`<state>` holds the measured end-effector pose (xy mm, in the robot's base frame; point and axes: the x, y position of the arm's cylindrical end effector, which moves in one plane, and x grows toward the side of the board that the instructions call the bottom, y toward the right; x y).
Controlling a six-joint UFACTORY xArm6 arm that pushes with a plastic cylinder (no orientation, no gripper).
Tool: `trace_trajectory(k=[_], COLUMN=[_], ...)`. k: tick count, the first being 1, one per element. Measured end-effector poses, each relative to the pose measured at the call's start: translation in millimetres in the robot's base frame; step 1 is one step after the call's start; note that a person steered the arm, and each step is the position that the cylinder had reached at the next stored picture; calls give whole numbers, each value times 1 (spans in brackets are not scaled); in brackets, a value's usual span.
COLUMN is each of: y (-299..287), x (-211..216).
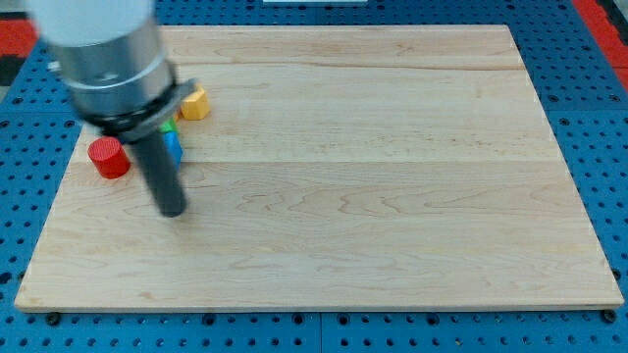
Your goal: Move the blue triangle to the top left corner
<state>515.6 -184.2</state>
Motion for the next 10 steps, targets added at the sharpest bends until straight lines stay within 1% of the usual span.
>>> trace_trajectory(k=[1,2,3,4,5,6,7,8,9,10], y=[-29,-26,13,70,82,75,28,25,65,71], x=[-15,-44,-62,-76,-97,-70,-35,-69,-90,-102])
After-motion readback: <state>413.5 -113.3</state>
